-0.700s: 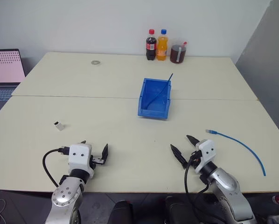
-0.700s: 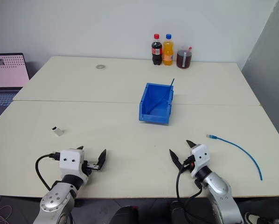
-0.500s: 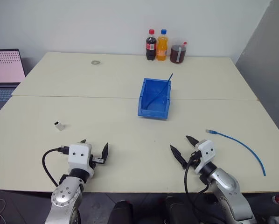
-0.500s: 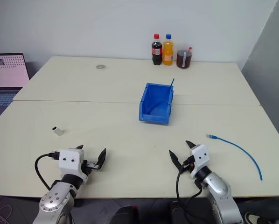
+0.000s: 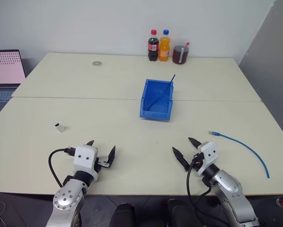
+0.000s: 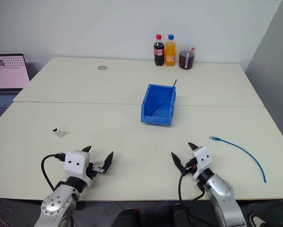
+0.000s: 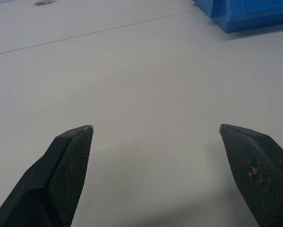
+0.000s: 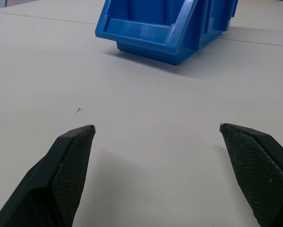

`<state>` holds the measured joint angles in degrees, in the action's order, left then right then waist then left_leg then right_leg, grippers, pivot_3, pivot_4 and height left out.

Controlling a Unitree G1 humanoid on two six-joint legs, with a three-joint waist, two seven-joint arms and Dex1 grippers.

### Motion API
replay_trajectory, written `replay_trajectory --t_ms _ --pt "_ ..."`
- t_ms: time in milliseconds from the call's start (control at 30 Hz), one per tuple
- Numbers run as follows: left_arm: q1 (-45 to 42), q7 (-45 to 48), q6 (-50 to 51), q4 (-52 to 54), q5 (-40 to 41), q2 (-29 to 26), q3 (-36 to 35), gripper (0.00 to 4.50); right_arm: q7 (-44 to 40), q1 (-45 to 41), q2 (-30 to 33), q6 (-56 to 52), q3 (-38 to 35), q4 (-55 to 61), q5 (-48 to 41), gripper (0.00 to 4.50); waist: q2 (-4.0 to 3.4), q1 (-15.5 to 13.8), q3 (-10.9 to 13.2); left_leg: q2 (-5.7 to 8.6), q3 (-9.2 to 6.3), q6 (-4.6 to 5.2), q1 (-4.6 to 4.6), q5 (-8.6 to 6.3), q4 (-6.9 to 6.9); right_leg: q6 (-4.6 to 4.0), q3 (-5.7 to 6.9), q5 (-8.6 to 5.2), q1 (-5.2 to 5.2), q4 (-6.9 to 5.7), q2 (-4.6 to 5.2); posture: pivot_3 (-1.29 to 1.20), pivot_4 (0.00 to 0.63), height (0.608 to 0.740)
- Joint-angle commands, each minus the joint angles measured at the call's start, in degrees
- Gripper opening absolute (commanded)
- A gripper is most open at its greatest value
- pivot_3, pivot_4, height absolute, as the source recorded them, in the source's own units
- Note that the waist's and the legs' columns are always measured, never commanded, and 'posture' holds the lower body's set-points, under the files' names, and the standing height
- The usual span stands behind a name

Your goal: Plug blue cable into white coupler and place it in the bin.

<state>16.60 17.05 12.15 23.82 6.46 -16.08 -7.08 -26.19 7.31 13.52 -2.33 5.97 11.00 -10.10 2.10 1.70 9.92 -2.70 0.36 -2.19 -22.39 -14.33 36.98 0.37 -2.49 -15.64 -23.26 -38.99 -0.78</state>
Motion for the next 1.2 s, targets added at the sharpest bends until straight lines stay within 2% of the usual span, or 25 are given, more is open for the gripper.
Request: replay_trajectory --t_ms 33,167,267,367,567,667,900,1067,1133,1200 --pt "-0.01 0.94 -0.12 1.81 0.89 -0.96 -0.66 4.50 -0.58 -0.71 0.31 1.43 -0.08 1.13 0.03 4.48 0.00 0.00 0.00 0.00 0.00 0.00 0.00 0.00 0.00 0.00 0.00 0.00 0.00 0.00 0.00 0.00 0.150 0.740" --pt "-0.10 2.82 -0.09 1.62 1.69 -2.27 -0.70 4.50 -0.64 -0.70 0.56 1.37 -0.28 1.51 -0.10 4.48 0.00 0.00 0.00 0.01 0.00 0.00 0.00 0.00 0.00 0.00 0.01 0.00 0.00 0.00 -0.02 0.00 0.150 0.740" --pt "-0.56 7.17 -1.03 1.55 6.21 -3.56 -2.11 4.50 -0.57 -0.75 0.70 1.51 -0.43 1.76 -0.06 4.48 0.00 0.00 0.00 -0.02 0.00 0.00 0.00 0.00 0.00 0.00 0.01 0.00 0.00 0.00 -0.01 0.00 0.150 0.740" --pt "-1.42 9.56 -1.47 1.37 6.97 -5.53 -1.98 4.50 -0.46 -0.64 0.79 1.75 -0.62 2.02 -0.08 4.48 0.00 0.00 0.00 0.00 0.02 0.00 0.00 0.00 0.00 -0.02 0.02 -0.01 0.00 0.00 -0.02 0.00 0.150 0.740" --pt "-11.27 20.76 -0.93 -0.67 8.56 -14.58 1.61 4.50 -2.14 1.00 3.47 0.91 -4.35 8.95 -4.28 4.48 -0.03 -0.21 0.01 0.03 0.07 0.00 -0.02 0.00 0.01 -0.03 0.12 -0.02 0.00 -0.03 -0.09 0.00 0.150 0.740" --pt "-18.18 26.56 -1.86 -3.38 5.90 -18.98 6.57 4.50 -2.22 1.80 6.52 -2.95 -9.91 13.09 -8.80 4.48 -0.03 -0.29 0.01 0.07 0.12 0.00 -0.05 0.00 0.02 0.01 0.08 0.00 0.01 0.00 -0.10 0.00 0.150 0.740" --pt "-30.89 34.63 5.32 -5.65 8.33 -19.59 15.01 4.50 -3.95 2.97 17.58 -12.46 -27.36 6.16 -15.85 4.48 -0.03 -0.18 0.02 0.16 0.25 0.00 -0.10 0.00 0.01 0.07 0.03 0.01 0.02 0.05 -0.09 0.00 0.150 0.740" --pt "-37.40 39.60 10.32 -5.89 9.57 -20.12 18.81 4.50 -10.78 0.45 27.16 -17.78 -31.46 -3.89 -17.53 4.48 -0.04 0.22 0.02 0.22 0.26 0.01 -0.04 0.00 0.01 0.05 0.01 0.00 0.02 -0.01 -0.24 0.00 0.150 0.740" --pt "-39.87 41.54 11.57 -6.31 9.58 -20.40 20.23 4.50 -15.08 -1.14 32.07 -17.68 -30.63 -10.70 -15.65 4.48 -0.09 0.28 0.02 0.22 0.27 0.01 -0.01 0.00 0.01 0.05 -0.01 0.00 0.02 -0.02 -0.28 0.00 0.150 0.740" --pt "-41.12 42.70 11.75 -6.67 9.10 -20.69 21.23 4.50 -17.41 -2.72 34.38 -17.66 -29.75 -14.89 -14.89 4.48 -0.12 0.26 0.02 0.23 0.30 0.01 0.01 0.00 0.01 0.05 -0.04 0.00 0.03 -0.03 -0.30 0.00 0.150 0.740"
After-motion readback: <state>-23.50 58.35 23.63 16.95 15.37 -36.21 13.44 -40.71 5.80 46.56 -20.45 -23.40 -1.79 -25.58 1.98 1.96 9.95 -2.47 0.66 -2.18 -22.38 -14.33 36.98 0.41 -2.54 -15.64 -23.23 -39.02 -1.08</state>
